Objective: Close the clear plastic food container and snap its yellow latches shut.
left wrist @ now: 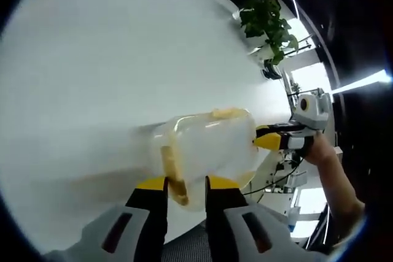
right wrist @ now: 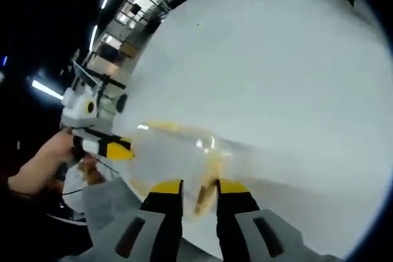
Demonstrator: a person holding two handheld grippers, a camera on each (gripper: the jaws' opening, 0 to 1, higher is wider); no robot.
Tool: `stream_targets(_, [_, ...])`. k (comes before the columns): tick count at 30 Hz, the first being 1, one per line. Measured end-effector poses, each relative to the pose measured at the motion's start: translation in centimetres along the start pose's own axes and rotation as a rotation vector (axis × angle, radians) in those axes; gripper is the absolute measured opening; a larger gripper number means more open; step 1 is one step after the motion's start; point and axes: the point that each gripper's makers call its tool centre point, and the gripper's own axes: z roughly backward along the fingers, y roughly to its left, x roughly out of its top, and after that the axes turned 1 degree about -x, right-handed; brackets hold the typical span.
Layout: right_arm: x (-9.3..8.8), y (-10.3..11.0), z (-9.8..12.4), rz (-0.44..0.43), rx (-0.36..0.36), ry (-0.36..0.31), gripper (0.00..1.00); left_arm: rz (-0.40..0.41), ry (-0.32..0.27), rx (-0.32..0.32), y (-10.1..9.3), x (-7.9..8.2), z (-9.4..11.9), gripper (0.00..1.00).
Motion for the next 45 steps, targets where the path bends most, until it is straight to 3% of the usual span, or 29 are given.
stream_targets(16, [0.3,-0.1,0.2,-0.003,-0.017,-0.013,0.20,0.027,-0.004,0.015,0.1,-0.1,0.2,0.23])
stream_targets(19, [0.4,-0.1,0.0,0.030,-0.016,-0.020,0.22,-0.049,-0.016,0.031,0.0,0.0,0.4,0.24])
stream_targets(22, [0.3,0.2,-0.2,0.068,-0.018,-0.019,0.24,-0.075,0.000,0.043,-0.1,-0.2,0.4,0.25])
stream_targets(25, [0.3,0.4,-0.1,0.113,-0.035,-0.015,0.25,-0.121,-0.002,0.077,0.2,-0.1,0.4,0.32])
stream_targets(27, [0.3,0.5,0.0,0.135,-0.040,-0.011,0.25,-0.133,-0.009,0.082,0.1,0.0,0.4,0.40])
stream_targets(31, [0.4,0.5,0.2,0.153,-0.044,-0.020,0.26,-0.127,-0.012,0.067,-0.3,0.1,0.5,0.39])
stream_targets(36, [0.7,0.4,0.5,0.211,-0.057,-0.050,0.43,-0.169,-0.018,0.083,-0.1,0.1,0.7,0.44])
stream_targets(45, [1.2,0.6,1.0,0.335,-0.080,-0.054,0.42,-0.279,-0.021,0.117,0.1,0.3,0.8,0.50])
